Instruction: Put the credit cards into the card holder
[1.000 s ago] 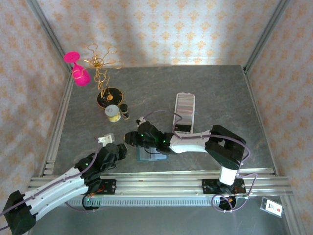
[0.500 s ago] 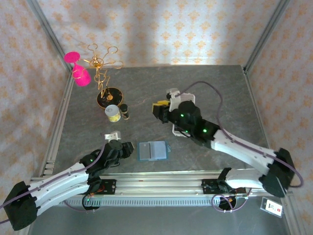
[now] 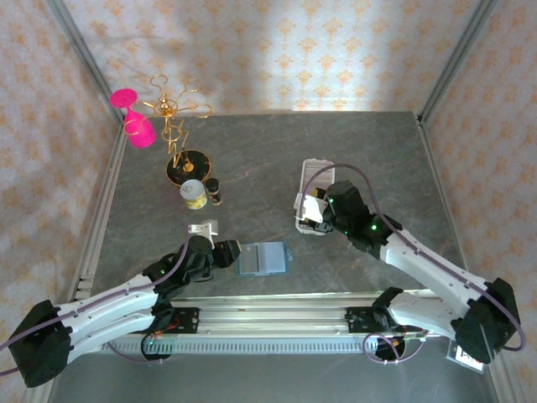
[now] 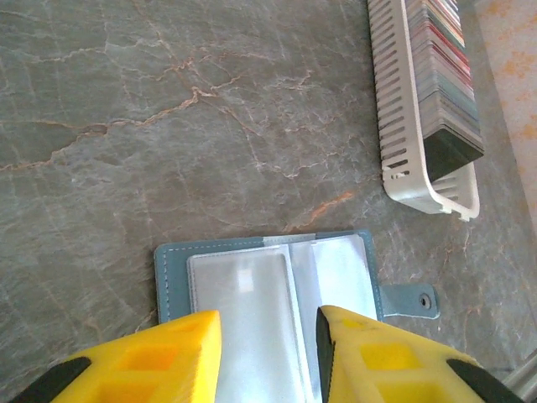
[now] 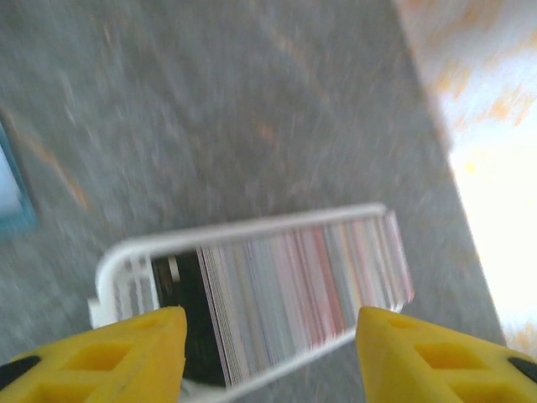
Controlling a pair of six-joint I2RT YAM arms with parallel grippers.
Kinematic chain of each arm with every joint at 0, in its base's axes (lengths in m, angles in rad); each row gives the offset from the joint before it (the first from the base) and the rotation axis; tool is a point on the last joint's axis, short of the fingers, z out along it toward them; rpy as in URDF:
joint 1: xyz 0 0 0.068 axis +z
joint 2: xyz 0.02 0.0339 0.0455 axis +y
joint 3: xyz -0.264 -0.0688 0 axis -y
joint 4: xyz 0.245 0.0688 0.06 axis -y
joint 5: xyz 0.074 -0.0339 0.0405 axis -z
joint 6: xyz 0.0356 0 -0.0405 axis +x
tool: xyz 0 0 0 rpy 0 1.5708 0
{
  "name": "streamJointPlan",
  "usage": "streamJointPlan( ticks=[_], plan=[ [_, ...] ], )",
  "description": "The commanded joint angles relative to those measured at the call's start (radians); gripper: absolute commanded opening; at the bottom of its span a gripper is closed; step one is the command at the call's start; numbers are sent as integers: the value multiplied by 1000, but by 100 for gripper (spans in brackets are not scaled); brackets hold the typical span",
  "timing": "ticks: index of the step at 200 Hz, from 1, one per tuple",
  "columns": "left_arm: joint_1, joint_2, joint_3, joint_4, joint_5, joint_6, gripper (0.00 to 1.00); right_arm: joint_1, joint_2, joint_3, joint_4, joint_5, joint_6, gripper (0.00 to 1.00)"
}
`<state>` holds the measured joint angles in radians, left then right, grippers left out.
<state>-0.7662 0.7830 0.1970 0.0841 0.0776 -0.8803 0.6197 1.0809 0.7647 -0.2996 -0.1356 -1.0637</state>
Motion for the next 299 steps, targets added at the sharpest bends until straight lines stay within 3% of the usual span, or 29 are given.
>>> streamJointPlan(
  ticks=[1, 14, 44, 117, 165, 205, 230, 299],
  plan=[
    [-6, -2, -25, 30, 29, 20, 37, -69, 42, -13, -10, -34, -168, 62],
    [-7, -7, -32, 28, 32, 11, 38, -72, 88, -27, 39, 5, -192, 67],
    [-5, -28, -44, 14, 26, 1, 40, -74, 219, 13, 57, 8, -222, 66],
    [-6, -86, -69, -7, 31, -29, 37, -75, 368, 41, 139, 12, -230, 56],
    [-6, -87, -69, 0, 33, -33, 33, -75, 413, 54, 137, 44, -232, 41],
    [-6, -83, -79, 8, 21, -38, 33, -75, 357, 35, 145, 55, -225, 30],
    [-7, -83, -85, 12, 23, -42, 32, -75, 331, 18, 154, 67, -226, 18],
    [-6, -80, -88, 19, 30, -55, 30, -75, 304, 25, 136, 67, -226, 3]
  ],
)
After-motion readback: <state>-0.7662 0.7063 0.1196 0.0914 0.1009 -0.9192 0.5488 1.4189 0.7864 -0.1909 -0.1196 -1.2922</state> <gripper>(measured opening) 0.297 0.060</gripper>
